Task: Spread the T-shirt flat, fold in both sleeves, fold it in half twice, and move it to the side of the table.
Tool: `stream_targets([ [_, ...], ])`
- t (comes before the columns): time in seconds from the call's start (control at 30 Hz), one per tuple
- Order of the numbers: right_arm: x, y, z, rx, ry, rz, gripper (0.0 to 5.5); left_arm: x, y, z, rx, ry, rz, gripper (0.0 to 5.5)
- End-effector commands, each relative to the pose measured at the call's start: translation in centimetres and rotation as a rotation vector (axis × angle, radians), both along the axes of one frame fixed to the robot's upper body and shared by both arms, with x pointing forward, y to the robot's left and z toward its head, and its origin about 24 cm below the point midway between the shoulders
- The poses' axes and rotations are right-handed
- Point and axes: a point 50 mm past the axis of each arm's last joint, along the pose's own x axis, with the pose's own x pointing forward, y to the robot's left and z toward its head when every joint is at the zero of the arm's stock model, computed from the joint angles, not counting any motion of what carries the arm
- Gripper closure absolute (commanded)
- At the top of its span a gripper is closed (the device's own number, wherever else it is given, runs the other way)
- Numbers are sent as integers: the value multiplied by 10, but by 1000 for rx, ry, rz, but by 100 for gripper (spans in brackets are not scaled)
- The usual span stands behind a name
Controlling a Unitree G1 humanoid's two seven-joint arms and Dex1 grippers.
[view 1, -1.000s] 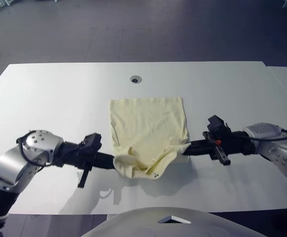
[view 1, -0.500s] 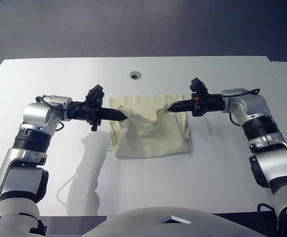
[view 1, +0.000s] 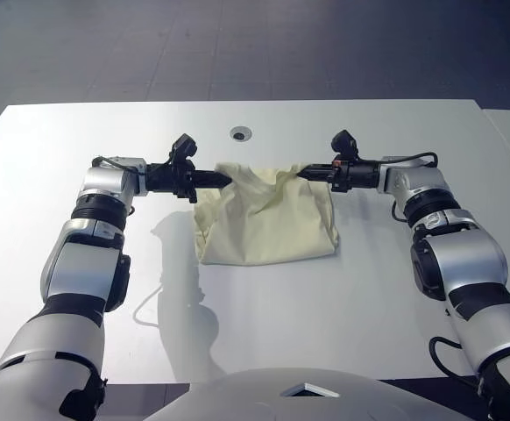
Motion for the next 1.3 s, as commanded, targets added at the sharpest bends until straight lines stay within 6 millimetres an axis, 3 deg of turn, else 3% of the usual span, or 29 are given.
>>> stream_targets([
  [0.03,8,1,4,-43,-45,-83,547,11,0,8,24,-40,81,550],
  [0.3,11,9,-3,-84,-78,-153,547,11,2,-4,94,-14,132,550],
  [0.77,22,18,0,-129,-125,-326,547,14,-3,-6,102,-31,161,550],
  [0.87,25,22,9,-103,-179,-334,547,15,-5,-6,94,-40,172,550],
  [0.97,37,19,29,-162,-358,-481,497,19,-2,-5,131,-75,261,550],
  [1.03,38,14,34,-170,-417,-525,463,25,2,-7,198,-112,382,510],
  [1.2,33,-1,28,-224,-493,-512,394,27,24,-3,236,-214,528,438],
  [1.3,26,-6,16,-294,-530,-444,353,25,28,0,242,-285,523,395],
])
